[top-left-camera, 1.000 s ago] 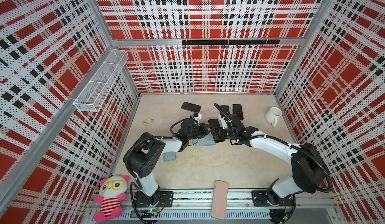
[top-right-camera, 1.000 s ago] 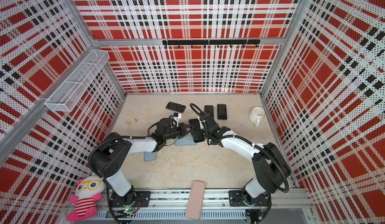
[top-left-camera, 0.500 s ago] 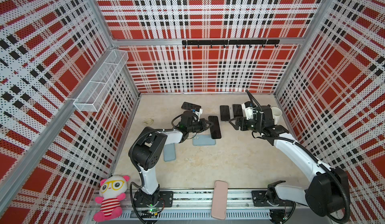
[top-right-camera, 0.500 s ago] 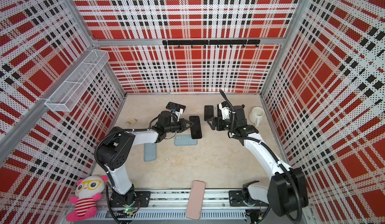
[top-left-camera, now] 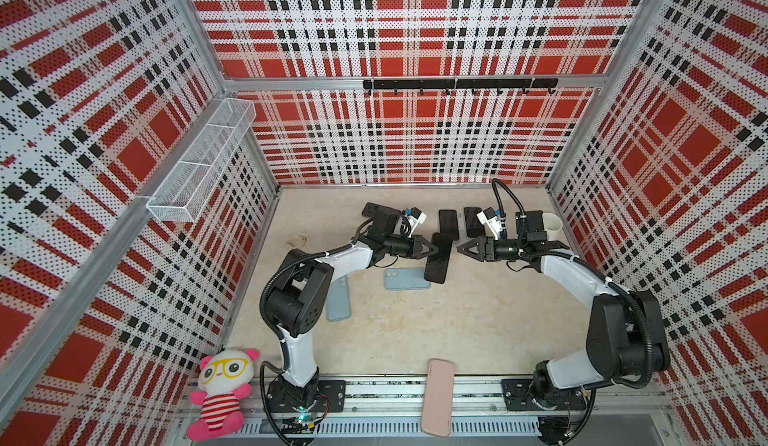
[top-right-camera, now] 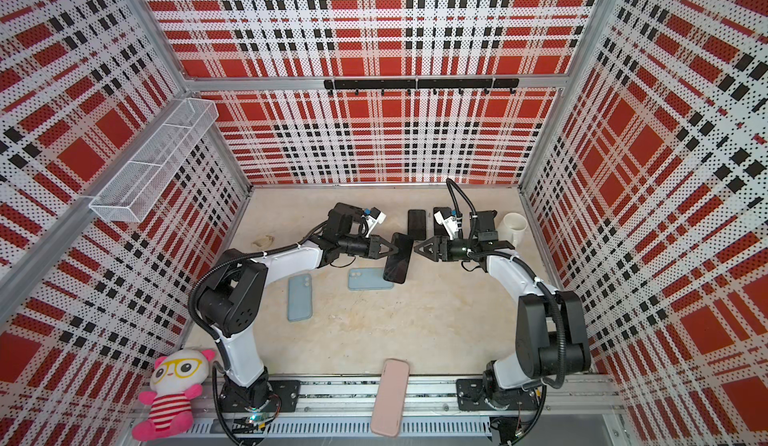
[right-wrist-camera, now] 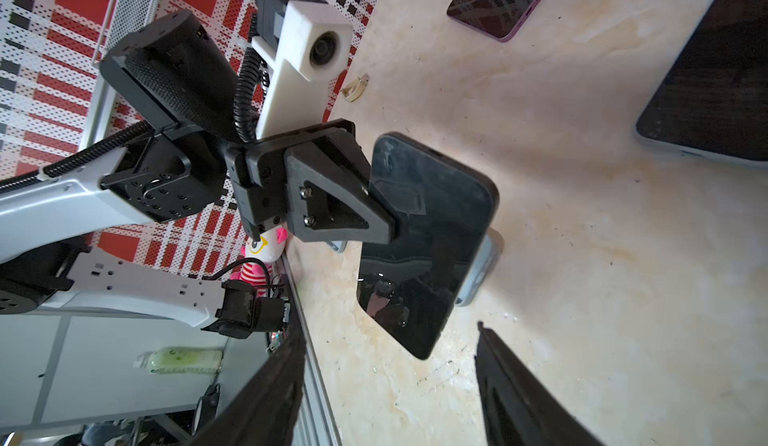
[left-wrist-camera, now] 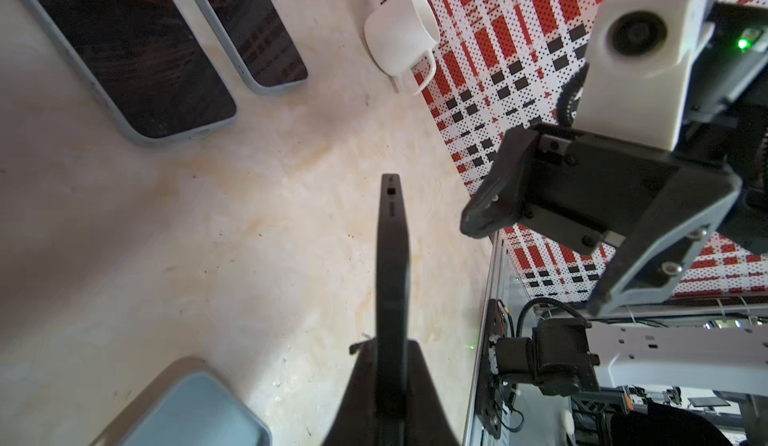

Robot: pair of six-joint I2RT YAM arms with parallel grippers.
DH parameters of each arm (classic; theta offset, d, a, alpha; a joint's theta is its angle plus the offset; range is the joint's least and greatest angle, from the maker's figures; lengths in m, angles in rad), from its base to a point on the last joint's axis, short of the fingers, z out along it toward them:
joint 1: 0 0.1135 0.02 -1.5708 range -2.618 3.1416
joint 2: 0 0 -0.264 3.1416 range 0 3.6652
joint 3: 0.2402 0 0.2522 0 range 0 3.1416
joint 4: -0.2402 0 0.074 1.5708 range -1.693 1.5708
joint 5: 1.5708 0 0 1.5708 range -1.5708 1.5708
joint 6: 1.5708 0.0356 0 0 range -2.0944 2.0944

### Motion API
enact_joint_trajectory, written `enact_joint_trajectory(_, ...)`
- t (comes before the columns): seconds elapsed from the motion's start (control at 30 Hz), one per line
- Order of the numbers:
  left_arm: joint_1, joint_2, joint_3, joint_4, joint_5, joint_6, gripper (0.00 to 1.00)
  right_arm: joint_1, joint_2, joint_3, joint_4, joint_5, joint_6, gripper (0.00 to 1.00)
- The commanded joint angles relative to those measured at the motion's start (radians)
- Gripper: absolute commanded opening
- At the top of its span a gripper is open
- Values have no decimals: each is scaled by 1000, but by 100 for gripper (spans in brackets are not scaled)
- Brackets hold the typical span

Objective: Put the phone into the phone case

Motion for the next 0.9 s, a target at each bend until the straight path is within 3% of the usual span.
enact_joint_trajectory(0.0, -19, -61, 38, 1, 56, 36, 0, -2, 31, 38, 43, -95, -41, 68)
enact_joint_trajectory(0.33, -23, -108, 34, 34, 64, -3, 0, -2, 109, 68, 31, -98, -76, 72)
enact_joint_trajectory(0.47, -27, -113, 16, 107, 82, -53, 0, -2, 120, 59, 89, -144, -37, 71)
enact_joint_trajectory(0.67, -31, -87, -4, 252, 131, -160, 0, 4, 119, 58, 134, -262, -25, 64)
enact_joint_trajectory(0.8, -24, -68, 2, 261, 132, -171, 0, 5, 124, 77, 129, -311, -29, 59)
enact_joint_trajectory(0.87, -21, -62, 2, 273, 129, -177, 0, 7, 122, 86, 120, -316, -36, 51)
